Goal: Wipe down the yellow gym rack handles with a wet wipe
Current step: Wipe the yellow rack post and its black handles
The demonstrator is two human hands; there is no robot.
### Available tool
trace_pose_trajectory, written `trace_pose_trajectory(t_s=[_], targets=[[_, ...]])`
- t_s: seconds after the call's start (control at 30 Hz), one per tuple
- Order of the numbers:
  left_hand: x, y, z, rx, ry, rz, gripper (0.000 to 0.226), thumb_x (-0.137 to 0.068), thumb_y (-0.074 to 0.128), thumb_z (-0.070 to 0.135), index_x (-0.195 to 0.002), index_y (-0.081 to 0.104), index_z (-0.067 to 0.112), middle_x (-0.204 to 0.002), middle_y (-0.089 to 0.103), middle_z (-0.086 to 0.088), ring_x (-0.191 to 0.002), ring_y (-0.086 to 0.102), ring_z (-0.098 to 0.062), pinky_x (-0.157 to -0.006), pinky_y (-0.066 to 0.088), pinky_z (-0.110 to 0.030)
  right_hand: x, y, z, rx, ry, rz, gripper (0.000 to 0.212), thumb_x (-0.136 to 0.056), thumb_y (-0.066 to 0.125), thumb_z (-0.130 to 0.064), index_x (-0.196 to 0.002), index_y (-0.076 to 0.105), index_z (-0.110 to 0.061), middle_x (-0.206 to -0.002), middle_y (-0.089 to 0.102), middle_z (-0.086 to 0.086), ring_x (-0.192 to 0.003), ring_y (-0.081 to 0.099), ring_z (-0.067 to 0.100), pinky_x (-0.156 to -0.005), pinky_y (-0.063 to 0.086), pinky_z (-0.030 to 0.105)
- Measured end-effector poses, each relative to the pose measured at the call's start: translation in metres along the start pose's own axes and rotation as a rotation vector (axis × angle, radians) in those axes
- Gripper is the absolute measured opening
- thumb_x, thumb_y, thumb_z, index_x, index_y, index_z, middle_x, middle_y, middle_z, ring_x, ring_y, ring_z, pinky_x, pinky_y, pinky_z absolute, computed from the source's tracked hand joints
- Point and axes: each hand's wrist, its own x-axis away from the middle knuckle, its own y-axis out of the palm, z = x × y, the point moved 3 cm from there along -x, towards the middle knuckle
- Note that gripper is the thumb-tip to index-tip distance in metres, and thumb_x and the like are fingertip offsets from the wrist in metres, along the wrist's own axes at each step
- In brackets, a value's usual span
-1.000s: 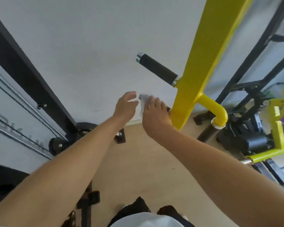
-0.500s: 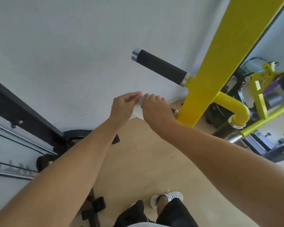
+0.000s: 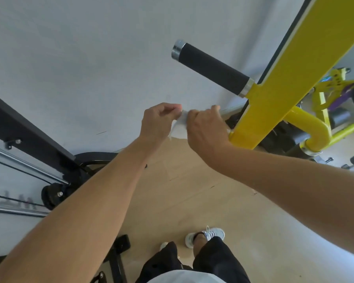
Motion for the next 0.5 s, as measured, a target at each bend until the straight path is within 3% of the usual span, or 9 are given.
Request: trace_pose_trajectory(t_s=[0.07, 0.13, 0.27, 0.33, 0.4, 0.5], targets=[[0.001, -0.004, 0.002, -0.021, 0.015, -0.002, 0.013, -0.092, 0.07, 0.025, -0.103, 0.078, 0.023, -0.093, 0.074, 0.019, -0.078, 0.063, 0.019, -0.074, 0.047, -0.003, -0.014, 0.001, -0.009, -0.156, -0.008, 0.104, 0.028, -0.107, 0.034, -0.027, -0.117, 0.052, -0.008, -0.09, 0.059, 0.007, -0.08, 0.059, 0.021, -0.093, 0.044, 0.04], [0.0, -0.007, 0.001, -0.042, 0.026, -0.002, 0.015, -0.093, 0.07, 0.027, -0.105, 0.078, 0.022, -0.094, 0.074, 0.017, -0.08, 0.063, 0.017, -0.073, 0.045, 0.0, -0.013, 0.001, -0.008, -0.122, -0.01, 0.076, 0.029, -0.106, 0.035, -0.027, -0.121, 0.052, -0.008, -0.093, 0.061, 0.007, -0.084, 0.06, 0.024, -0.099, 0.041, 0.045], [0.001, -0.007, -0.003, -0.018, 0.023, 0.001, 0.017, -0.093, 0.069, 0.032, -0.106, 0.078, 0.025, -0.09, 0.074, 0.017, -0.079, 0.058, 0.022, -0.07, 0.038, 0.006, 0.022, 0.001, 0.009, 0.407, -0.119, -0.262, 0.043, -0.097, 0.054, -0.03, -0.133, 0.048, -0.006, -0.108, 0.049, 0.022, -0.105, 0.06, 0.04, -0.104, 0.036, 0.062], [0.002, -0.005, -0.004, -0.009, 0.021, 0.019, 0.018, -0.093, 0.069, 0.034, -0.107, 0.078, 0.026, -0.093, 0.074, 0.018, -0.08, 0.058, 0.024, -0.069, 0.037, 0.007, 0.033, 0.001, 0.013, 0.494, -0.193, -0.273, 0.051, -0.098, 0.054, -0.031, -0.139, 0.043, -0.003, -0.115, 0.045, 0.025, -0.113, 0.057, 0.042, -0.107, 0.035, 0.059], [0.002, -0.003, -0.003, -0.012, 0.007, 0.035, 0.017, -0.092, 0.069, 0.034, -0.105, 0.078, 0.028, -0.093, 0.074, 0.02, -0.081, 0.058, 0.023, -0.069, 0.038, 0.006, 0.024, 0.001, 0.012, 0.373, -0.152, -0.206, 0.044, -0.103, 0.045, -0.026, -0.137, 0.042, 0.002, -0.115, 0.053, 0.022, -0.106, 0.062, 0.038, -0.106, 0.038, 0.053], [0.002, -0.002, 0.002, -0.014, -0.004, 0.031, 0.015, -0.092, 0.07, 0.028, -0.103, 0.079, 0.024, -0.091, 0.075, 0.018, -0.076, 0.062, 0.019, -0.07, 0.044, 0.002, -0.009, -0.001, -0.003, -0.037, -0.037, 0.02, 0.028, -0.105, 0.034, -0.021, -0.12, 0.05, -0.004, -0.091, 0.057, 0.009, -0.079, 0.058, 0.023, -0.089, 0.043, 0.039]])
